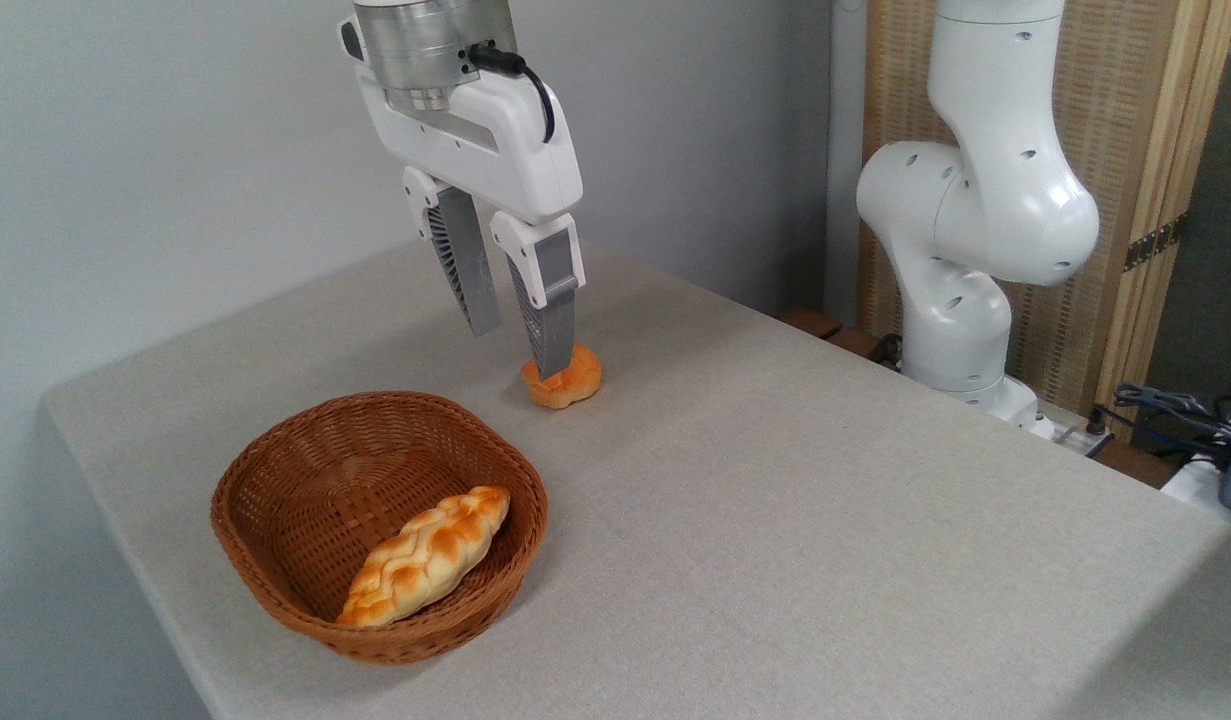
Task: Put bread into the basket
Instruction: 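Lower the open gripper down around the small orange bread roll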
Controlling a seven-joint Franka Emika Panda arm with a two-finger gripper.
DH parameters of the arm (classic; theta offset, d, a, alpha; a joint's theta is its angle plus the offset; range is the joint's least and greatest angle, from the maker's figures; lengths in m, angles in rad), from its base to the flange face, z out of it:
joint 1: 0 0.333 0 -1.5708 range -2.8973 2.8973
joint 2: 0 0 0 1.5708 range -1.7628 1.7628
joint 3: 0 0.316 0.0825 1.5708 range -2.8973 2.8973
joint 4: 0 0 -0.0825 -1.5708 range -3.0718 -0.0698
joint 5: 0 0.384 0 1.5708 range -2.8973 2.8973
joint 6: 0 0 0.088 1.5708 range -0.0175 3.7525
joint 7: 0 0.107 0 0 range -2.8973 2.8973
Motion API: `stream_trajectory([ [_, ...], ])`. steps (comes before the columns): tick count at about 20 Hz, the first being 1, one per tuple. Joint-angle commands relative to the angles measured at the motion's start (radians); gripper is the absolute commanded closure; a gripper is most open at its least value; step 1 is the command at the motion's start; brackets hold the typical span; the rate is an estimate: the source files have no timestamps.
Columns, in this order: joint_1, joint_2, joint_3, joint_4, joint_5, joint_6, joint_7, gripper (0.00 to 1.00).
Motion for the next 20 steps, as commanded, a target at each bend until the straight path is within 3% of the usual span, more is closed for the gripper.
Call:
stream_trajectory([
  [1, 0.002, -0.007, 0.006, 0.010, 0.005, -0.022, 0.008, 0.00],
  [11, 0.001, -0.035, -0.006, -0.020, 0.003, -0.025, 0.006, 0.00],
  [17, -0.009, -0.134, -0.042, -0.157, -0.066, -0.008, 0.006, 0.00],
  [20, -0.067, -0.206, -0.051, -0.282, -0.067, 0.083, 0.006, 0.00],
])
